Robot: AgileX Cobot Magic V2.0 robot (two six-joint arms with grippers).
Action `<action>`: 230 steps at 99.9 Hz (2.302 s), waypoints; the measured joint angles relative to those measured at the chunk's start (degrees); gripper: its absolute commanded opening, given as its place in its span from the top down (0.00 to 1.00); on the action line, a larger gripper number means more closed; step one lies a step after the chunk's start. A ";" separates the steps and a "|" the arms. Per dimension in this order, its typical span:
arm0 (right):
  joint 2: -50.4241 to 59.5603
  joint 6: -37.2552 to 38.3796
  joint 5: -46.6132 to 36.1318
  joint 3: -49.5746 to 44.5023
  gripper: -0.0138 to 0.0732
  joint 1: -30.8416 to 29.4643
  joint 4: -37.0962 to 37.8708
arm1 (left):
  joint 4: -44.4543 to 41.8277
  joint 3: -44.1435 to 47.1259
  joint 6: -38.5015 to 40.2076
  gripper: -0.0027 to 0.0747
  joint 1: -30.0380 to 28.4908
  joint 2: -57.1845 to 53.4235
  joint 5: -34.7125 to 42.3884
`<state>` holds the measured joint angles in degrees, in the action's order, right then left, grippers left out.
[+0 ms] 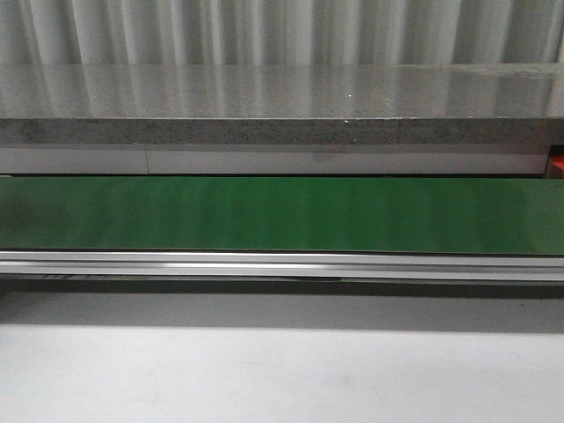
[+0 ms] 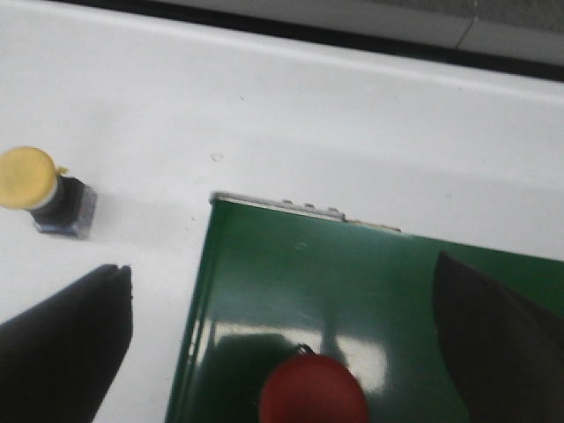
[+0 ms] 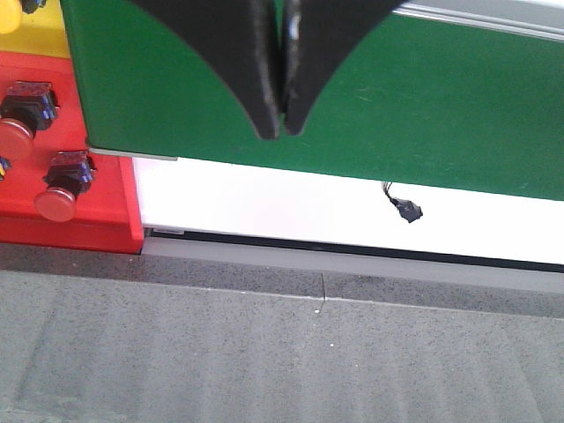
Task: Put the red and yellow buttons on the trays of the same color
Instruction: 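Grasp the last yellow button from the cluster with the left gripper, then set the yellow button on the belt and open the left gripper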
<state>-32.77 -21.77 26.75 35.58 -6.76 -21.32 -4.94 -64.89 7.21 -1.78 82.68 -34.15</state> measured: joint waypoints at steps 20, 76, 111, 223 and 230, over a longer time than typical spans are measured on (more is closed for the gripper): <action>0.00 0.00 0.00 0.00 0.92 0.00 0.00 | -0.37 -1.77 0.00 0.11 -6.81 4.35 0.11; 0.00 0.00 0.00 0.00 0.92 0.00 0.00 | -1.75 -8.70 0.00 0.11 -17.20 23.65 3.12; 0.00 0.00 0.00 0.00 0.92 0.00 0.00 | -2.11 -22.13 0.00 0.11 -17.42 35.43 1.08; 0.00 0.00 0.00 0.00 0.92 0.00 0.00 | -1.39 -14.94 -2.47 0.99 -10.47 7.06 -7.59; 0.00 0.00 0.00 0.00 0.92 0.00 0.00 | -1.19 -11.40 -2.69 0.99 -8.02 4.34 -7.30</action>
<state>-32.77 -21.77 26.75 35.58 -6.76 -21.32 -6.13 -76.30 4.52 -9.80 87.02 -41.45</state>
